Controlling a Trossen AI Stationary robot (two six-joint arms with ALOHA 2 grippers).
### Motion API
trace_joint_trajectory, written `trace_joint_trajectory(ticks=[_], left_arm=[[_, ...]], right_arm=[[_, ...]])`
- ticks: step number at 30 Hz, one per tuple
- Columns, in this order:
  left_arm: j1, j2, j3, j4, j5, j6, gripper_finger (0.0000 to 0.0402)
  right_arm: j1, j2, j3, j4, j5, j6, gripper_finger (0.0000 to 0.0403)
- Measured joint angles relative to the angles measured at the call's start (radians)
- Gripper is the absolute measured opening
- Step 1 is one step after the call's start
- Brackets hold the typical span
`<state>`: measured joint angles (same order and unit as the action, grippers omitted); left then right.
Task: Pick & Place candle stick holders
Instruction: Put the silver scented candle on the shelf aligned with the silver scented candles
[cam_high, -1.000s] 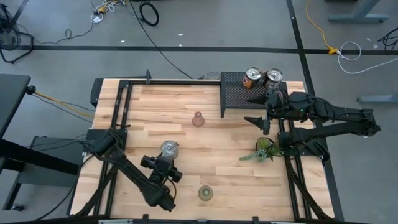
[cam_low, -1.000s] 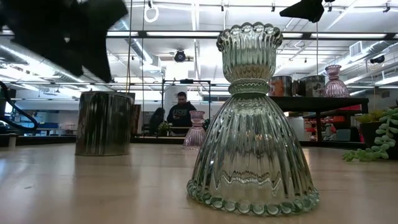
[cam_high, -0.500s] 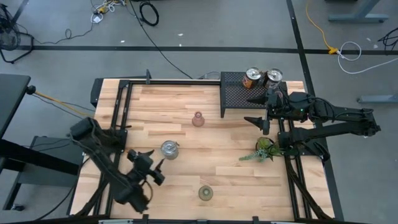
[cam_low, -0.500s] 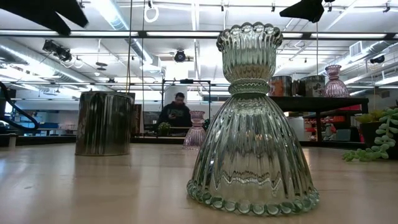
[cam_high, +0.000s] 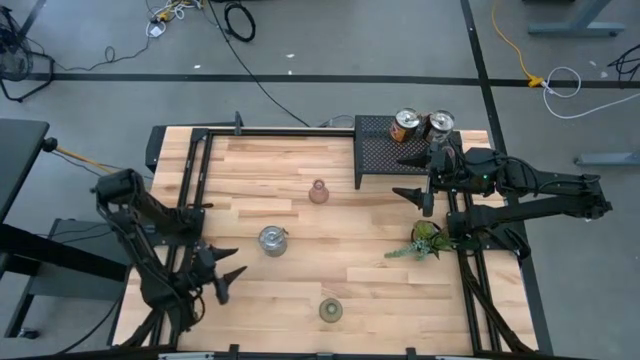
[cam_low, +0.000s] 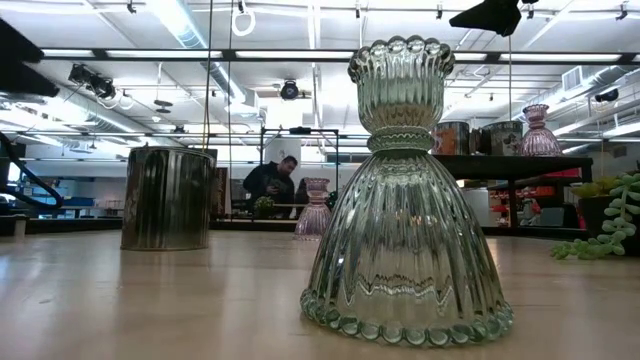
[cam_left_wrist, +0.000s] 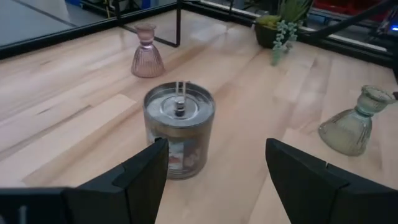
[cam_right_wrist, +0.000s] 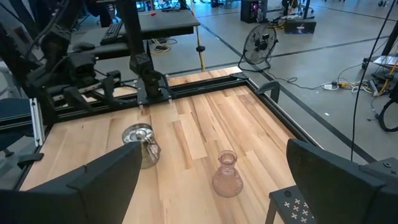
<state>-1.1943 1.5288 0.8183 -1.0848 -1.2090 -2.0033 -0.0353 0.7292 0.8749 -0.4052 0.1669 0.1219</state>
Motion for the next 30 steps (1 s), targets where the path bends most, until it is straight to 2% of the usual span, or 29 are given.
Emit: trace_joint_trajectory(ticks=[5, 8, 14, 16, 20, 24, 30], left_arm=[[-0.005, -0.032, -0.071, 0.018, -0.006, -0.015, 0.0269], [-0.01, -0.032, -0.114, 0.097, -0.053, 0.004, 0.0284], [-0.017, -0.032, -0.244, 0.345, -0.079, 0.027, 0.0376], [-0.01, -0.032, -0.266, 0.377, -0.094, 0.042, 0.0393], [0.03, -0.032, -0.31, 0.459, -0.12, 0.073, 0.0382], [0.069, -0.031, -0.391, 0.622, -0.149, 0.099, 0.0395], [0.113, -0.031, -0.469, 0.876, -0.177, 0.268, 0.0397]], right_arm=[[0.0, 0.0, 0.0, 0.0, 0.0, 0.0, 0.0396], [0.0, 0.0, 0.0, 0.0, 0.0, 0.0, 0.0396], [0.0, 0.0, 0.0, 0.0, 0.0, 0.0, 0.0396], [0.0, 0.0, 0.0, 0.0, 0.0, 0.0, 0.0396], [0.0, 0.0, 0.0, 0.0, 0.0, 0.0, 0.0396], [0.0, 0.0, 0.0, 0.0, 0.0, 0.0, 0.0396], [0.0, 0.0, 0.0, 0.0, 0.0, 0.0, 0.0396]])
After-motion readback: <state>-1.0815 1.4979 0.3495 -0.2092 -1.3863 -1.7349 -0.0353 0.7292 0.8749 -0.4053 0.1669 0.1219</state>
